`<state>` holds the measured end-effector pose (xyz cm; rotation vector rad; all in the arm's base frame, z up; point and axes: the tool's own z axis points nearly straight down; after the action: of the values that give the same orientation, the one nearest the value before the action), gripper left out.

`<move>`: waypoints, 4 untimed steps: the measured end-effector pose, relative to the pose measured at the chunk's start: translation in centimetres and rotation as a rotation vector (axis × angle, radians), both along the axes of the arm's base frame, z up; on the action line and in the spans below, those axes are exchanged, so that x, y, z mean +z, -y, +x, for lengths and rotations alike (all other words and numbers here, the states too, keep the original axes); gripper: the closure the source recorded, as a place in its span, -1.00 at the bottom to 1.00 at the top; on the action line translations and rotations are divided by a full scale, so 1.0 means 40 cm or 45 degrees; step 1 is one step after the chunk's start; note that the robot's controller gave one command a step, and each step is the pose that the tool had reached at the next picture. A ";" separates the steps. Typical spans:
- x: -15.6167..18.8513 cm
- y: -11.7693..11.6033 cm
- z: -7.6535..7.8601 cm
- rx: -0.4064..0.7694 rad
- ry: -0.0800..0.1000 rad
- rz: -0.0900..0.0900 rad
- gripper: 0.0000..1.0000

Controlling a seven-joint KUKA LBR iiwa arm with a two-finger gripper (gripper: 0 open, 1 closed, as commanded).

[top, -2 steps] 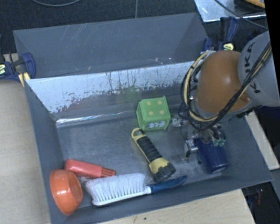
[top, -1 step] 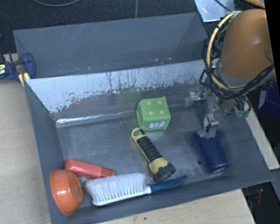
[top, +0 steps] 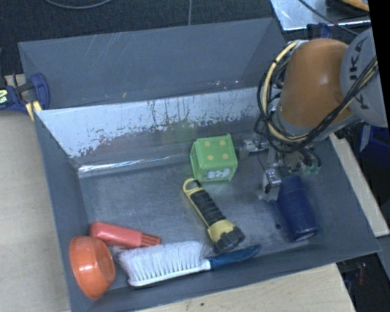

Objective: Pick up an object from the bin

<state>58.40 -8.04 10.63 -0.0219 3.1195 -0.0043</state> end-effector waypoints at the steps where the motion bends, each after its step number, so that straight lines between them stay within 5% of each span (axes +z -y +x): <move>1: 0.170 0.007 0.020 0.068 0.013 -0.007 -1.00; 2: -0.090 0.006 0.017 0.087 -0.009 0.000 -1.00; 3: 0.175 -0.022 0.072 0.098 0.035 -0.011 1.00; 4: 0.174 -0.022 0.072 0.098 0.034 -0.011 1.00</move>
Offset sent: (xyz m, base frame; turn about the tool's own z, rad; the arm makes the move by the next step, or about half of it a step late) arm 0.0077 -0.0025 -0.0321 -0.0717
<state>61.27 -7.18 17.61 -0.1403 3.0894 -0.0165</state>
